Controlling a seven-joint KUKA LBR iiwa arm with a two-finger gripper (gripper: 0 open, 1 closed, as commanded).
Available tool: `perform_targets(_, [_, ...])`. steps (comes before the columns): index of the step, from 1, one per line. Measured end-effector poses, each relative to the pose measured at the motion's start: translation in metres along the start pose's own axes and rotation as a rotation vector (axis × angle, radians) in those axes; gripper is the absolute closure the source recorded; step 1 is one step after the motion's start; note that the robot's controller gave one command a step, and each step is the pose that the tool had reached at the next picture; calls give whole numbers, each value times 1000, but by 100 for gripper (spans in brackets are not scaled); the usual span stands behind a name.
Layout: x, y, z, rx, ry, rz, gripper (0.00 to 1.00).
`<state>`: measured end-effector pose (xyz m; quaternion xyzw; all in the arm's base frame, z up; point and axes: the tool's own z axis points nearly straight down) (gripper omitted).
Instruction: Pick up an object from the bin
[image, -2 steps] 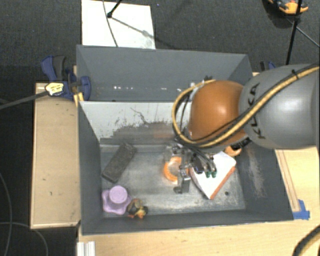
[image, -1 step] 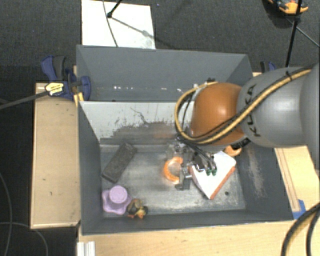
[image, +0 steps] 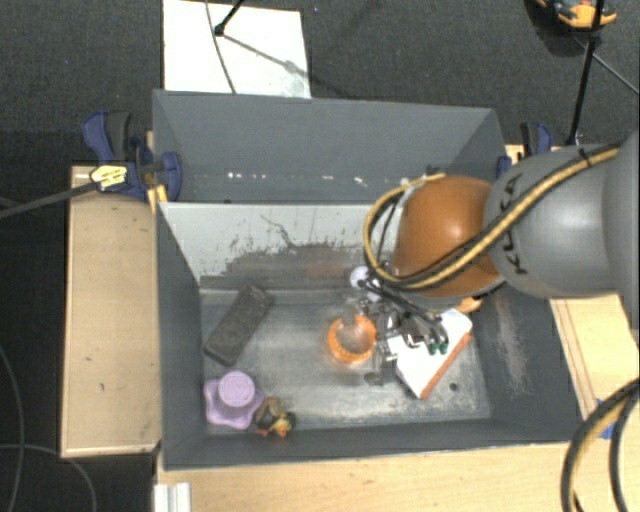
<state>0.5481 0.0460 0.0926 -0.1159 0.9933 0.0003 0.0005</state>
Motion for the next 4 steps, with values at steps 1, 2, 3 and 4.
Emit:
perform_targets(1, [-2, -18, 11, 2, -13, -262, 0])
perform_targets(2, [-13, -21, 18, -2, -15, -83, 100])
perform_targets(3, [-13, -21, 17, -2, -15, -82, 100])
perform_targets(4, [-11, -43, -182, 1, -2, -76, 100])
